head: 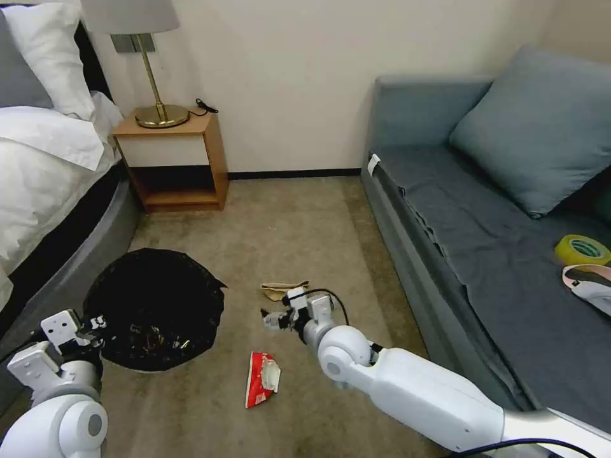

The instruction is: Pick up the trash bin, then pick up the garbage on the floor and place it into the trash bin.

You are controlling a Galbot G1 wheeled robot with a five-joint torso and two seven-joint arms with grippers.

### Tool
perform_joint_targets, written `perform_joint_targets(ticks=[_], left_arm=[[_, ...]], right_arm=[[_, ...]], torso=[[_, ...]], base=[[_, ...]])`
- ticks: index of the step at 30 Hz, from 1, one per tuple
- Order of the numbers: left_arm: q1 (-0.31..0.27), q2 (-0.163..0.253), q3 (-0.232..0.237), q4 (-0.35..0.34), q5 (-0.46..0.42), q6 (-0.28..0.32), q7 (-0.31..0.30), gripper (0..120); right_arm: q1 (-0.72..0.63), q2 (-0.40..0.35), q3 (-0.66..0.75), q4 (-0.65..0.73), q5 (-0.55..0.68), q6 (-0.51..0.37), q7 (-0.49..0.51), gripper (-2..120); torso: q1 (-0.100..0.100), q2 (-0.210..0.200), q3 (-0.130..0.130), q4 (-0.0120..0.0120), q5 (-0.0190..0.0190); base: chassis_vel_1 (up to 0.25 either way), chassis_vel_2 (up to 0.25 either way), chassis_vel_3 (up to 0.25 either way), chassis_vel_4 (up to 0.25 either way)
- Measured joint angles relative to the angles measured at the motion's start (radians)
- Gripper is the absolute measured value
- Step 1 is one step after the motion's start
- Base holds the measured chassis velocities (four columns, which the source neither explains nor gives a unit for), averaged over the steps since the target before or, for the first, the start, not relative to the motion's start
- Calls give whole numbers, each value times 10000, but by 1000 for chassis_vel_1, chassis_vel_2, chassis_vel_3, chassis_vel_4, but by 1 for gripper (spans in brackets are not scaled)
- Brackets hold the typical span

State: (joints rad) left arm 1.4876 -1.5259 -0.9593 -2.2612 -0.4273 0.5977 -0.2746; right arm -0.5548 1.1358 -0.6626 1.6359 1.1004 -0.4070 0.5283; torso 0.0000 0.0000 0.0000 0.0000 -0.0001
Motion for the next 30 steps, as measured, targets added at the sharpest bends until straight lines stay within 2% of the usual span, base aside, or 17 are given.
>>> perform_joint_targets(ticks=[4, 7, 18, 30], left_arm=[[-1, -33, 12, 18, 13, -24, 12, 4], [2, -48, 19, 19, 22, -26, 13, 4], [63, -92, -75, -55, 39, -54, 22, 4], [169, -176, -181, -80, 36, -166, 57, 4]], right_arm=[[217, 286, -459, -399, 674, -547, 218, 100], [339, 478, -707, -738, 765, -620, 235, 100], [781, 1515, -2088, -2717, 857, -621, -174, 100], [745, 1837, -2638, -3663, 551, -445, -457, 100]], torso=[[0, 0, 0, 0, 0], [0, 0, 0, 0, 0], [0, 0, 0, 1, 0], [0, 0, 0, 0, 0]], base=[[0, 0, 0, 0], [0, 0, 0, 0], [0, 0, 0, 0], [0, 0, 0, 0]])
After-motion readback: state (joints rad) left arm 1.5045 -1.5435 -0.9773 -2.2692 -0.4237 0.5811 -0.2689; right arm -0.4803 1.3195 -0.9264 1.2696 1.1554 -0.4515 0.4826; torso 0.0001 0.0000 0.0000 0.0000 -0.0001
